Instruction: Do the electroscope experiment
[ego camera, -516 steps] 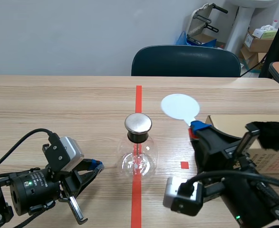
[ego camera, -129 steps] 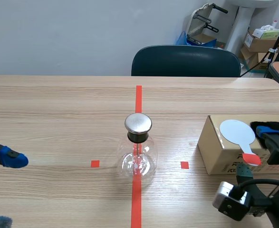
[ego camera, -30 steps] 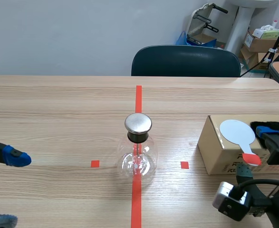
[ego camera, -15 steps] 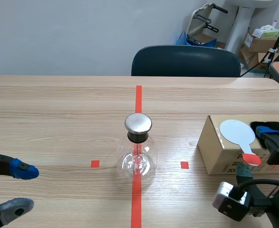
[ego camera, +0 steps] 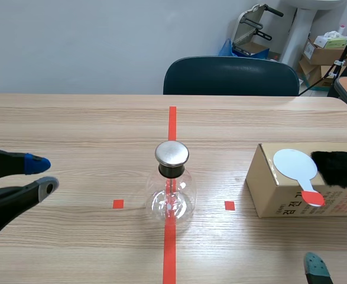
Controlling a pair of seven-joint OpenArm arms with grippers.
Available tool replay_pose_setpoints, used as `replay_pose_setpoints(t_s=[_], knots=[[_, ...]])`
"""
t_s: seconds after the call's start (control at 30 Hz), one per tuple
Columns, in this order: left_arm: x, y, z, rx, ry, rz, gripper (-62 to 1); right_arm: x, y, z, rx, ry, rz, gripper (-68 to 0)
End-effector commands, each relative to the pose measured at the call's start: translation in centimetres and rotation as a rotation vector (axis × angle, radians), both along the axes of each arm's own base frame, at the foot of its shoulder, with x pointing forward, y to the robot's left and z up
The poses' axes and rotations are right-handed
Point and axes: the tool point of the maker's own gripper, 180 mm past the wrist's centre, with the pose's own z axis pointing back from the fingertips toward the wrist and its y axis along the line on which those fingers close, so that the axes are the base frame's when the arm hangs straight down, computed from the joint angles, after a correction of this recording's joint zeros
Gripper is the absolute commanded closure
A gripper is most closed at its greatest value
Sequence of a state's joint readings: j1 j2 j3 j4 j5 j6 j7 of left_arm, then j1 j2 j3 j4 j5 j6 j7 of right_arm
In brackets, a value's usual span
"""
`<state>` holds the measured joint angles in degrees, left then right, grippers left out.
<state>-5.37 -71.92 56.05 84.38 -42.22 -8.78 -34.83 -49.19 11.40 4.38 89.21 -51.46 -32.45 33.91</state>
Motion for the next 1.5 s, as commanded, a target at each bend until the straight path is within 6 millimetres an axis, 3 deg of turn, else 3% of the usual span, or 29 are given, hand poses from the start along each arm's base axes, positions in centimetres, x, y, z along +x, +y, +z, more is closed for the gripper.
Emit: replay_pose_setpoints(t_s=[0.0,0.23,0.37,0.53,0.63,0.87,1.17,1.47], knots=[[1.2,0.2,1.3,-0.037,-0.044,0.029,-25.7,0.3,-0.1,1.7,0.037,-0.004,0.025,-67.9],[5.2,3.0,2.9,-0.059,-0.134,0.168,-24.6,1.0,-0.3,4.9,0.335,0.193,0.07,-67.9],[6.3,4.0,1.9,-0.027,-0.132,0.235,-24.7,1.8,-0.7,6.3,0.466,0.287,0.11,-67.9],[6.2,4.3,0.3,0.034,-0.136,0.264,-38.1,3.0,-1.4,8.3,0.603,0.356,0.149,-67.9],[6.4,4.5,0.5,0.042,-0.165,0.287,-42.0,3.3,-1.3,9.0,0.653,0.414,0.19,-67.9],[7.4,4.4,-0.4,0.13,-0.184,0.325,-45.5,2.5,-0.1,8.5,0.69,0.596,0.267,-67.9],[7.6,2.6,-0.7,0.213,-0.15,0.308,-45.4,3.4,0.9,8.1,0.699,0.601,0.269,-67.9],[9.4,5.6,2.8,0.234,-0.216,0.396,-45.2,3.5,2.3,7.6,0.767,0.641,0.267,-67.9]])
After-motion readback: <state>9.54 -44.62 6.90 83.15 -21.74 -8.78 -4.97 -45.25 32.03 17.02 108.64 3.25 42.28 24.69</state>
